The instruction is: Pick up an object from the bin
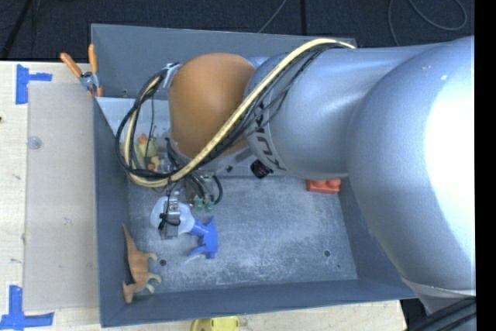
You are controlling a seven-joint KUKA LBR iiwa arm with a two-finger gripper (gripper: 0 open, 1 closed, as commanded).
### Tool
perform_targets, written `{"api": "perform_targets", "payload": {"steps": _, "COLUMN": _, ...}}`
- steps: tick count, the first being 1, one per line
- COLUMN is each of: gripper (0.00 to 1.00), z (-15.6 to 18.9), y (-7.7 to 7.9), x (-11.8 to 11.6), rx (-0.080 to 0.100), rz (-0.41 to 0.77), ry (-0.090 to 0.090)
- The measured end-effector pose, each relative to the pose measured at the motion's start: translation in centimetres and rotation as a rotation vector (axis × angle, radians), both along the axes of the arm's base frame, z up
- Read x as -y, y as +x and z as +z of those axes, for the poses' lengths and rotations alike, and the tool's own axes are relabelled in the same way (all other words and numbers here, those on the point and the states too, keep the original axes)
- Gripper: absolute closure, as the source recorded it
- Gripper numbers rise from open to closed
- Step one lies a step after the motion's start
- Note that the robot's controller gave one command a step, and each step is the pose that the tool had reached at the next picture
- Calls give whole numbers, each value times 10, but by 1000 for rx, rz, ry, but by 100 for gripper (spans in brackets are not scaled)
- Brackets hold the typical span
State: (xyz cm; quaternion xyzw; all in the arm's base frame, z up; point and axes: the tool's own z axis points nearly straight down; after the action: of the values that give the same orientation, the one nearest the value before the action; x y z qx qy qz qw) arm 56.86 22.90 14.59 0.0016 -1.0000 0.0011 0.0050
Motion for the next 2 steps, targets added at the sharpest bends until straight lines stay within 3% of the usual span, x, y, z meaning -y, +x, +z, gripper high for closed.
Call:
{"api": "perform_targets", "payload": {"steps": 1, "gripper": 0, "z": 5, "y": 2, "x": 1, "rx": 7, "rz": -4, "ry": 2}}
{"api": "perform_targets", "payload": {"steps": 2, "gripper": 0, "z": -16, "y": -18, "x": 18, "rx": 7, "rz": -83, "ry": 2}}
